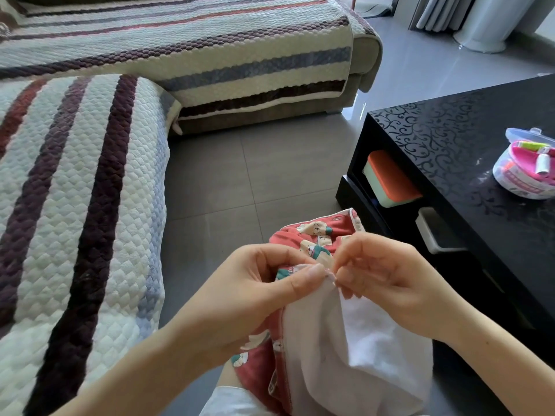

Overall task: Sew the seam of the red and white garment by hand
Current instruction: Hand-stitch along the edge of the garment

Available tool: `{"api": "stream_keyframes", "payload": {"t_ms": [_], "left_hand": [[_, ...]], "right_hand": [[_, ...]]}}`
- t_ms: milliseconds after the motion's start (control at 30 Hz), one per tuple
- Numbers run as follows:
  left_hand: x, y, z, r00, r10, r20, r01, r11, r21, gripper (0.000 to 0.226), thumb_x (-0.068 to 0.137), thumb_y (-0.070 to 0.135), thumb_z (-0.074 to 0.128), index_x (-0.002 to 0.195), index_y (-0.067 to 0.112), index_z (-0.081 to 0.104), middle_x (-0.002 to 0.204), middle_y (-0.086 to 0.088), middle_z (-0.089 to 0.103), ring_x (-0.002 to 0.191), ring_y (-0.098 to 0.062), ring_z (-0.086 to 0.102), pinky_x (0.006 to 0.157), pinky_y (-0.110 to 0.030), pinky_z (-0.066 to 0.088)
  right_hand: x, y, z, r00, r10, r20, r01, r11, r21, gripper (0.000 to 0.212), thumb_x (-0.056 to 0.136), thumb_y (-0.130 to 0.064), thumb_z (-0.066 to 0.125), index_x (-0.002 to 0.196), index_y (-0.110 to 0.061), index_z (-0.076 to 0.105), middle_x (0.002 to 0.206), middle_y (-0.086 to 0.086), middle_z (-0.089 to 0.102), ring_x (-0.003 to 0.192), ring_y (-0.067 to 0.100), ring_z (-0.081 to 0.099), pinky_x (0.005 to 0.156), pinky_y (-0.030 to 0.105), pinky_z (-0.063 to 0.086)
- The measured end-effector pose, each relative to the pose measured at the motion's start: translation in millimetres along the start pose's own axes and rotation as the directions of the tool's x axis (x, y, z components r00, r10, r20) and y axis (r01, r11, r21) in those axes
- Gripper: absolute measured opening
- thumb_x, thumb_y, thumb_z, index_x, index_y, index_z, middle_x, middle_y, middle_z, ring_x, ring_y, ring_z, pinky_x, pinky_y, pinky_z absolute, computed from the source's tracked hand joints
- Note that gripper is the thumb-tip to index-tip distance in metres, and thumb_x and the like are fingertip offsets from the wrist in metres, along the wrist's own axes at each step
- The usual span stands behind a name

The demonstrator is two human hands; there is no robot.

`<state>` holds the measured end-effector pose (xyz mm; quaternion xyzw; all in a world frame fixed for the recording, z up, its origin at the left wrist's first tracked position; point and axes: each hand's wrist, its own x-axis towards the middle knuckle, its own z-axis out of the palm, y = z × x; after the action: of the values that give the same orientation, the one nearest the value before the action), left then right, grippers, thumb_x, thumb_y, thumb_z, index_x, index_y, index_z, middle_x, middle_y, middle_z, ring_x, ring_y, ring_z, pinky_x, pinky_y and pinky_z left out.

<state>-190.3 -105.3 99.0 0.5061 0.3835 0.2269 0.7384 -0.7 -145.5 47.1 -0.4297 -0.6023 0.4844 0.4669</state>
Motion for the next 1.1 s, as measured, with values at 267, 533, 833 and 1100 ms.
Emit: {"api": "stream_keyframes", "payload": {"t_ms": [267,533,833,1100], "left_hand": [[21.8,-14.9,-6.6,0.979,0.147,-0.141,-0.144,0.989,0.036,0.013,0.068,0.024,0.070,0.072,0.012,0.075,0.070,-0.006,0.071,0.064,-0.013,0.067,0.059,-0.021,0.051],[45.0,-14.3,0.4,0.968,0.139,-0.210,-0.130,0.990,0.054,0.021,0.071,0.026,0.073,0.078,0.006,0.073,0.071,-0.008,0.071,0.066,-0.017,0.066,0.064,-0.029,0.055],[45.4,-20.4,6.5,0.981,0.088,-0.175,-0.077,0.995,0.068,0.010,0.075,0.022,0.073,0.068,0.016,0.076,0.069,-0.005,0.070,0.064,-0.013,0.064,0.065,-0.027,0.052],[44.4,-36.0,9.7,0.949,-0.002,-0.316,0.029,0.996,0.079,0.014,0.084,0.008,0.067,0.073,0.007,0.075,0.070,-0.011,0.069,0.062,-0.016,0.062,0.057,-0.023,0.051]], "right_hand": [[12.5,3.3,22.8,0.964,-0.120,-0.238,0.094,0.988,-0.119,0.011,0.086,-0.008,0.060,0.080,-0.017,0.063,0.068,-0.013,0.064,0.055,0.005,0.059,0.056,0.015,0.047],[20.9,3.8,25.8,0.932,-0.090,-0.352,0.017,0.978,-0.206,0.009,0.092,-0.033,0.055,0.094,-0.027,0.062,0.078,0.005,0.070,0.064,0.033,0.064,0.062,0.058,0.051],[24.5,10.3,24.4,0.745,-0.624,-0.234,0.111,0.462,-0.880,0.020,0.092,-0.014,0.052,0.075,-0.009,0.063,0.092,0.000,0.062,0.088,0.017,0.051,0.078,0.032,0.039],[13.4,-30.4,20.9,0.814,-0.473,-0.336,0.370,0.869,-0.328,0.013,0.101,-0.018,0.042,0.090,-0.017,0.049,0.078,-0.002,0.065,0.070,0.030,0.065,0.062,0.046,0.053]]}}
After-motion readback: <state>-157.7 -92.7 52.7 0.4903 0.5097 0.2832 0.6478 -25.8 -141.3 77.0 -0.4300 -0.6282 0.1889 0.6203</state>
